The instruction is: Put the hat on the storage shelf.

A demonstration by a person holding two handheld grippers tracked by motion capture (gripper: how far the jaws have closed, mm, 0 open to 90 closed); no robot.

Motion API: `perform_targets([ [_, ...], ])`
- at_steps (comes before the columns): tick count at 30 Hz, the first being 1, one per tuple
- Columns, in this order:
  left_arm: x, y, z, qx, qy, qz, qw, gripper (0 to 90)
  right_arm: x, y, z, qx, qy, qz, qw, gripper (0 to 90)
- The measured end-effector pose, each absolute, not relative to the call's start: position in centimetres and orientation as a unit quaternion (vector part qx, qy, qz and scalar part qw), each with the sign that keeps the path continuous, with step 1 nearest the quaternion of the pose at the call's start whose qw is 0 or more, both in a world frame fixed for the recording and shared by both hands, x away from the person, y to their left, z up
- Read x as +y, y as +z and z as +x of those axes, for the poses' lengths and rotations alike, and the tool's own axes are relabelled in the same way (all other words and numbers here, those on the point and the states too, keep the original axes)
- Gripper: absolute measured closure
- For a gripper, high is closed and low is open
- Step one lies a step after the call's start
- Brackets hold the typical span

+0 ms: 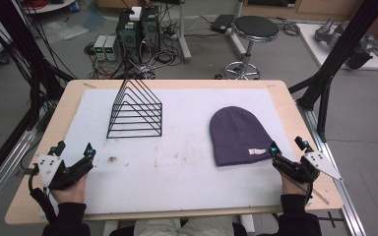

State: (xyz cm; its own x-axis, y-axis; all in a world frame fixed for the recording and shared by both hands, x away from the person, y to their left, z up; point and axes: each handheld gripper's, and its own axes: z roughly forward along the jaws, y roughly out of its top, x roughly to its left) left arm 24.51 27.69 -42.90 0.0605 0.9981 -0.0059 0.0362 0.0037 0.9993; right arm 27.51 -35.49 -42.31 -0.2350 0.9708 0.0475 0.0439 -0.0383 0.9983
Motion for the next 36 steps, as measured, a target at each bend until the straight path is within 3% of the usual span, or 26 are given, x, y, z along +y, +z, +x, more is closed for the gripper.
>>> perform_targets([
  [21, 27.6, -42.7, 24.5, 0.487, 0.477, 0.525, 0.509, 16.8, -35.5, -42.2, 27.5, 0.545, 0.563, 0.454, 0.424, 10.3],
  [36, 27.6, -41.4, 24.5, 0.476, 0.482, 0.526, 0.514, 16.7, -35.4, -39.5, 29.7, 0.565, 0.565, 0.444, 0.405, 10.3],
])
